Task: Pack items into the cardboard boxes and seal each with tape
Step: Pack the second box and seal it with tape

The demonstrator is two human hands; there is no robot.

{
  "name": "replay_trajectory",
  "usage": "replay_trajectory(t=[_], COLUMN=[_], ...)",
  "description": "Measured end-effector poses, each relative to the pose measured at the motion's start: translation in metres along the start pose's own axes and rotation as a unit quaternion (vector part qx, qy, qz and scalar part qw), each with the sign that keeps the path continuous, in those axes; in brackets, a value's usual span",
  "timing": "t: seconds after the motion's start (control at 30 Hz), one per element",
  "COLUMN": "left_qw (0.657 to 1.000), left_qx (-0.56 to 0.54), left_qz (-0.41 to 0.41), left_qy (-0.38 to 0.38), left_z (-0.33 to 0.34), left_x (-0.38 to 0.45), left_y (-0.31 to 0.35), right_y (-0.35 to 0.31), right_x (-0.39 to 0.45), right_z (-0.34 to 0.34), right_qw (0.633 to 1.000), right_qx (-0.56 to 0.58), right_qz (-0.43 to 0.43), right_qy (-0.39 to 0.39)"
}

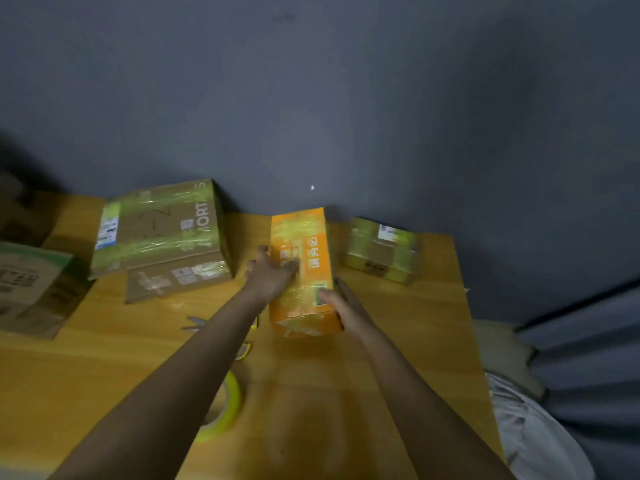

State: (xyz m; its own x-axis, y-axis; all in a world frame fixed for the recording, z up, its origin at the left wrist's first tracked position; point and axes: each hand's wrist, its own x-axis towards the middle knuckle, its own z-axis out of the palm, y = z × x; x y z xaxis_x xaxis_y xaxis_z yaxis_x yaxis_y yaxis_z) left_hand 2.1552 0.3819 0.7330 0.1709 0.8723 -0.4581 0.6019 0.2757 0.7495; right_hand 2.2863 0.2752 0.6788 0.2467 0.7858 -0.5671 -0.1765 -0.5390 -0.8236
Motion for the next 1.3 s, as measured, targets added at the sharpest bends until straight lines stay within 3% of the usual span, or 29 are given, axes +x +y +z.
replay_trajectory(t=[0.2,0.27,0.33,0.43,0.5,0.57,0.63,0.7,0.9,1.1,1.17,1.3], left_qw=[0.997,0.999,0.969,0.915,0.887,0.878,0.893,0.906,0.915,0.92,0.921,0.93], left_qx=[-0.063,0.043,0.215,0.347,0.405,0.425,0.407,0.389,0.381,0.375,0.375,0.337], left_qz=[-0.023,0.023,0.12,0.184,0.192,0.198,0.179,0.162,0.13,0.11,0.104,0.148], left_qy=[-0.043,-0.024,-0.001,-0.095,-0.114,-0.092,-0.068,-0.039,0.011,-0.024,-0.03,-0.005], left_z=[-0.005,-0.006,-0.007,-0.002,0.005,0.012,0.019,0.028,0.079,0.128,0.131,0.117], left_x=[0.034,0.05,0.069,0.096,0.106,0.114,0.123,0.133,0.151,0.147,0.147,0.136], left_y=[-0.025,-0.027,-0.031,-0.036,-0.038,-0.038,-0.033,-0.023,0.013,0.048,0.055,0.056], right_y=[-0.014,-0.025,-0.041,-0.066,-0.067,-0.054,-0.034,-0.015,-0.006,-0.028,-0.033,-0.029], right_x=[0.046,0.069,0.09,0.118,0.129,0.133,0.13,0.121,0.12,0.144,0.143,0.12], right_z=[0.008,0.001,-0.006,-0.012,-0.02,-0.037,-0.062,-0.089,-0.142,-0.156,-0.152,-0.129], right_qw=[0.989,0.984,0.986,0.996,0.944,0.841,0.791,0.777,0.777,0.754,0.766,0.823], right_qx=[0.078,0.076,0.048,-0.082,-0.307,-0.495,-0.583,-0.612,-0.601,-0.621,-0.604,-0.511], right_qz=[0.105,0.145,0.154,0.027,-0.091,-0.147,-0.066,0.001,-0.008,-0.02,-0.037,-0.12], right_qy=[-0.07,-0.067,-0.044,0.021,0.074,0.16,0.176,0.148,0.186,0.215,0.219,0.216])
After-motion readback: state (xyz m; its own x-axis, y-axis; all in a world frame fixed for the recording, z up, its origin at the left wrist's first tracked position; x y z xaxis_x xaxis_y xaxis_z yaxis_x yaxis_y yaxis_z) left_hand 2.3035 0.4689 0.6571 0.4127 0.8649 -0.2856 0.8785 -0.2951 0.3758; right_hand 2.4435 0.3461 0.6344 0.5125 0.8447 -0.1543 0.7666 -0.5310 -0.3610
